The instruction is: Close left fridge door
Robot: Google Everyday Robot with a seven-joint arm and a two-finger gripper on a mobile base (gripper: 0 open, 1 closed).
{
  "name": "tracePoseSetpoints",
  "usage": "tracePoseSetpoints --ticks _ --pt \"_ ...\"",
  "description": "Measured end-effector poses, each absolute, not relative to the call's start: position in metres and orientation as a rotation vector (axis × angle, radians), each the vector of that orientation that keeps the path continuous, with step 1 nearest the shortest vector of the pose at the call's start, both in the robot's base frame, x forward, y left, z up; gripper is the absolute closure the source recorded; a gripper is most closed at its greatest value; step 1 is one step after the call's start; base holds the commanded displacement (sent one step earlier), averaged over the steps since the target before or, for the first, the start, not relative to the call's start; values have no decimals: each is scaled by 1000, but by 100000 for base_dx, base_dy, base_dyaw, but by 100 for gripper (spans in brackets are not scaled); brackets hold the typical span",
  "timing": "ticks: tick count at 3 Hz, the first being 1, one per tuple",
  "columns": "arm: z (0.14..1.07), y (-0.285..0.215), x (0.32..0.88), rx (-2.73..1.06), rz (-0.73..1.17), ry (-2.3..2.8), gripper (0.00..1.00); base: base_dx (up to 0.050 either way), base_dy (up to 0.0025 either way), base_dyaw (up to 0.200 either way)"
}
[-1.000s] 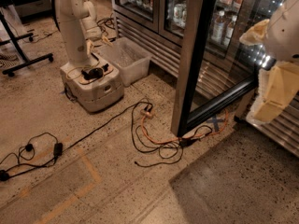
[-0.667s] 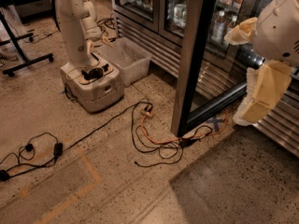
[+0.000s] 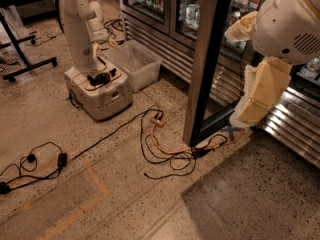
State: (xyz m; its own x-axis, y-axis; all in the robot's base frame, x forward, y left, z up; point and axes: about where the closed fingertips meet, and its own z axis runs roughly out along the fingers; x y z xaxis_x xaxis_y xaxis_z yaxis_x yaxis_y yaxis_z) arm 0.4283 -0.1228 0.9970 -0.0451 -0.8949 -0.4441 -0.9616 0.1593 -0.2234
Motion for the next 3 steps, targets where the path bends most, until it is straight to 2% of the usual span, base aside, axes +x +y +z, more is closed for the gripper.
tracePoseSetpoints --ticks 2,3 --pt "1001 -97 472 -1483 217 2044 0 0 0 0" --pt "1004 -96 473 -1451 223 2057 0 0 0 0"
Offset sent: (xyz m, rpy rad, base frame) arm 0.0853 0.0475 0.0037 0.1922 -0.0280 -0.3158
